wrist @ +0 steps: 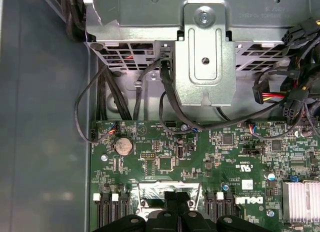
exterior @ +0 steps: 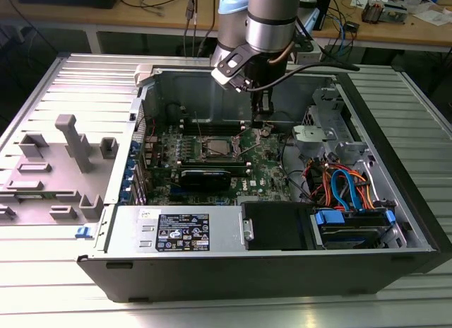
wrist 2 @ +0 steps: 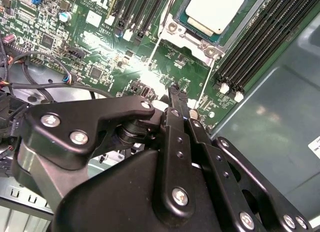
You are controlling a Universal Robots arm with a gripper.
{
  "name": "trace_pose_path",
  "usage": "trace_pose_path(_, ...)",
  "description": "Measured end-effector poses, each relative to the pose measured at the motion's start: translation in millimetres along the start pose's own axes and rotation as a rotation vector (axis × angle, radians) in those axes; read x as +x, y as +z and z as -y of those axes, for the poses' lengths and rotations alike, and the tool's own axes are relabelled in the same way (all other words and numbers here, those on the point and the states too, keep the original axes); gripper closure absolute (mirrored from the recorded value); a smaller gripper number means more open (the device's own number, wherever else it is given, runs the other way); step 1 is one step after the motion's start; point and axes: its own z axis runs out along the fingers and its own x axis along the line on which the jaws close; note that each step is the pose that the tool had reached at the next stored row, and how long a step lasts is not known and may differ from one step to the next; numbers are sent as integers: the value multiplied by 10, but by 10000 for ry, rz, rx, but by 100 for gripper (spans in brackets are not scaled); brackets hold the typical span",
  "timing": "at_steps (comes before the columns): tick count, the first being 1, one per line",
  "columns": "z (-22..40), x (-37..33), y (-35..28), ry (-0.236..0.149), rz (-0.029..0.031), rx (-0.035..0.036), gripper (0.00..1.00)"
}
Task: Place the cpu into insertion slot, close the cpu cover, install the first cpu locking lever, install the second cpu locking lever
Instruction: 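Close the cpu cover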
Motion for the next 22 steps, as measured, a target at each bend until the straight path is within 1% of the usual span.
trace_pose_path(14,-19,33,0,-2,0,0,89)
trace_pose_path(17,-49,37,1,-1,0,0,89)
trace_pose_path(22,-68,45,2,-1,-1,0,89)
